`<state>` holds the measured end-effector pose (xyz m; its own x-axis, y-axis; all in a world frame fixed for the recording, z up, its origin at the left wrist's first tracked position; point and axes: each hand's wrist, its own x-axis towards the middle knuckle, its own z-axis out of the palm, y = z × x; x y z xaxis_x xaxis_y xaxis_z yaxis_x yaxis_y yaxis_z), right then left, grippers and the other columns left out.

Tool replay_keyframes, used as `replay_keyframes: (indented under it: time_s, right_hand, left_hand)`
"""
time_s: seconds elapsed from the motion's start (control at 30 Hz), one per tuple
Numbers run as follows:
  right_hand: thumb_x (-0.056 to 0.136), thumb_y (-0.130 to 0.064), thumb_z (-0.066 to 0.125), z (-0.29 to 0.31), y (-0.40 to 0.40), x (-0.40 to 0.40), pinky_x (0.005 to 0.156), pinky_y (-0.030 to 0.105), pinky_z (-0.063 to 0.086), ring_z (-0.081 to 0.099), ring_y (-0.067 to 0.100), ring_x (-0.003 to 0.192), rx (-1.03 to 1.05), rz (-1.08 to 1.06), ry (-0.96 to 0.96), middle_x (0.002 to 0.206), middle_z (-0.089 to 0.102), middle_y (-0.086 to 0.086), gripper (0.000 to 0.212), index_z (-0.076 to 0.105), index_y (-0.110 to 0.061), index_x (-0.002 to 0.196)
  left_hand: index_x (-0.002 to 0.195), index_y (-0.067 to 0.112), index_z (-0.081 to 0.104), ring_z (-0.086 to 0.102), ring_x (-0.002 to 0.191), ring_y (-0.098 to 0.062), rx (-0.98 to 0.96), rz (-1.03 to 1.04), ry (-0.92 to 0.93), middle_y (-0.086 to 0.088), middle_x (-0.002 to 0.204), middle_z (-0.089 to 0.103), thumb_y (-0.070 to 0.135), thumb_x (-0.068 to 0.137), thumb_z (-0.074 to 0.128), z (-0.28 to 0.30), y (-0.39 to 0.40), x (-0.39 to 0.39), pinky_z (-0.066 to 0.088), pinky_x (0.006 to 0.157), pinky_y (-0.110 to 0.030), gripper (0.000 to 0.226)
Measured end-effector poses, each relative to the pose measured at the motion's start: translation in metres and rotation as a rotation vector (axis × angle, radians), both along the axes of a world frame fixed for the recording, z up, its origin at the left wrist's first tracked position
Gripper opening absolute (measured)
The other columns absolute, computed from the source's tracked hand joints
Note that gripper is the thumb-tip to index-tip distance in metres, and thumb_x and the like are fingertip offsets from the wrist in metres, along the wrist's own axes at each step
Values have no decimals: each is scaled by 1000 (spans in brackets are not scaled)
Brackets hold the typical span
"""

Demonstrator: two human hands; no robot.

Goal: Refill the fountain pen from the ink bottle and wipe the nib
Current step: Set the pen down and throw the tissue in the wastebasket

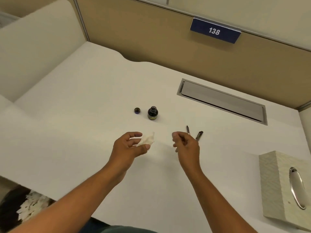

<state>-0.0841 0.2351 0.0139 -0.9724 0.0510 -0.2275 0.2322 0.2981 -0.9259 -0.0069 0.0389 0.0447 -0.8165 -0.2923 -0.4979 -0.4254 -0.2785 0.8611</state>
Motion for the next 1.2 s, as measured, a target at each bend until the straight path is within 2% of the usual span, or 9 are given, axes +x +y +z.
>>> replay_keyframes:
  time_s: [0.13, 0.23, 0.4, 0.57, 0.73, 0.83, 0.97, 1.07, 1.2]
  right_hand:
    - [95, -25, 70, 22, -37, 27, 73, 30, 61, 74, 16, 85, -330, 300, -214, 102, 77, 8, 29, 70, -20, 123]
    - [95, -17, 71, 29, -64, 42, 78, 29, 62, 76, 17, 92, -314, 478, -188, 105, 79, -1, 22, 75, -19, 116]
    - [92, -10, 72, 28, -108, 58, 78, 30, 63, 77, 18, 87, -270, 533, -140, 94, 82, -3, 14, 82, -16, 100]
    - [90, -22, 76, 26, -161, 92, 74, 22, 60, 74, 8, 84, -98, 654, 143, 86, 79, -11, 6, 82, -23, 91]
    - [102, -30, 59, 22, -222, 137, 80, 8, 50, 64, 0, 96, 103, 994, 468, 102, 69, -15, 19, 76, -29, 110]
    - [106, -35, 49, 19, -265, 167, 88, 12, 51, 62, 1, 103, 93, 1115, 320, 110, 66, -13, 28, 75, -26, 113]
    - [98, -26, 66, 14, -334, 197, 84, 36, 64, 72, 9, 92, 15, 1061, 74, 97, 76, -11, 13, 77, -25, 104]
    - [98, -26, 65, 8, -382, 227, 88, 35, 64, 74, 5, 94, 72, 1168, 88, 99, 78, -17, 18, 78, -32, 109]
    - [96, -27, 68, -5, -441, 264, 86, 34, 64, 74, 3, 89, 138, 1212, 140, 91, 78, -19, 15, 81, -30, 102]
  left_hand:
    - [108, 11, 76, 79, 95, -27, -12, 73, 38, -11, 103, 82, 0, 82, 85, 6, -5, 20, 62, 93, -37, 30]
    - [105, 10, 80, 79, 95, -22, -17, 120, 58, -6, 103, 83, 4, 85, 83, 8, -15, 40, 63, 90, -32, 22]
    - [114, 11, 81, 78, 105, -24, 8, 245, 39, -9, 113, 81, 4, 90, 78, 7, -46, 78, 63, 91, -32, 25]
    - [108, 4, 80, 80, 96, -27, 13, 449, -2, -13, 100, 83, 4, 88, 80, 9, -84, 118, 64, 87, -35, 19]
    - [100, 9, 81, 81, 93, -25, 64, 678, 2, -10, 98, 84, 7, 90, 78, 5, -128, 164, 63, 87, -37, 10]
    - [94, 12, 79, 82, 89, -21, 138, 785, 35, -3, 88, 84, 3, 94, 72, -2, -165, 201, 64, 81, -31, 11]
    - [99, 11, 80, 81, 94, -21, 172, 798, 73, -3, 92, 84, 1, 93, 71, -12, -216, 252, 65, 81, -28, 15]
    - [97, 13, 81, 80, 97, -21, 185, 814, 67, -7, 99, 84, 1, 94, 70, -23, -259, 286, 65, 84, -30, 16]
    - [116, 5, 78, 77, 108, -18, 207, 792, 54, -7, 115, 80, 5, 97, 70, -39, -310, 333, 63, 95, -33, 21]
